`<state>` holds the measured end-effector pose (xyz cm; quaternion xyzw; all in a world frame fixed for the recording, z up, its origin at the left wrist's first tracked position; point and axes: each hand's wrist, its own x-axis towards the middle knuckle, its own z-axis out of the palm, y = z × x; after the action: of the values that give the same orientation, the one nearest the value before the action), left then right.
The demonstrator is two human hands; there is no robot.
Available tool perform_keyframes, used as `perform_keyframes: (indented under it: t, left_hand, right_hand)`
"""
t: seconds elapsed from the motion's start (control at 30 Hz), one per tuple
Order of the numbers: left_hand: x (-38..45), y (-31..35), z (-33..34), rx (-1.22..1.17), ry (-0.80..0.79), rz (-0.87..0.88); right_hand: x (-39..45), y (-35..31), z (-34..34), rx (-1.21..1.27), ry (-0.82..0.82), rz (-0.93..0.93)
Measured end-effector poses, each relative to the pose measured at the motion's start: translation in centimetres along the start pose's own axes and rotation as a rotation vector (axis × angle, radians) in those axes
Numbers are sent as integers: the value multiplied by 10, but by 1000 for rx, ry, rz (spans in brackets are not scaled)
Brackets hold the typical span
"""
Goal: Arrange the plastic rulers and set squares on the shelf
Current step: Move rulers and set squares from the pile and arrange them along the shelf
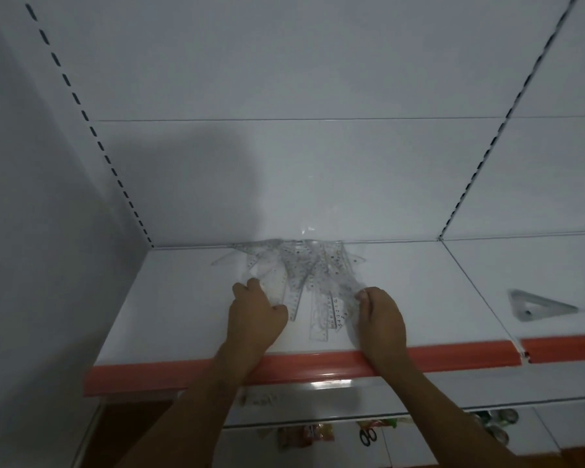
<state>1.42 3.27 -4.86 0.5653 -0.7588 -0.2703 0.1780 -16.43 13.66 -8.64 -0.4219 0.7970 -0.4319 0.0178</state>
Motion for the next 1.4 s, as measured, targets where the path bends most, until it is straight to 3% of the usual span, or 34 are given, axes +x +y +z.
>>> perform_keyframes:
  t: [0.3,0.6,0.83,1.07,1.4]
  left_hand:
    - [-14,-8,-27,-184,100,62]
    - [-21,28,-16,-261,-34,352]
    - [-42,112,27,-290,-187,567]
    - [-117,210,92,-225,-371,786]
    - [-243,352,186,-323,-577,837]
  right_hand:
    - [-5,-17,-2,-138,-41,59]
    - [0,-32,-39,-21,-6,88]
    - [-33,8,-128,-179,31,140]
    - [-92,71,-242,-249,219,312]
    - [-153,171,-409,-413,396,459]
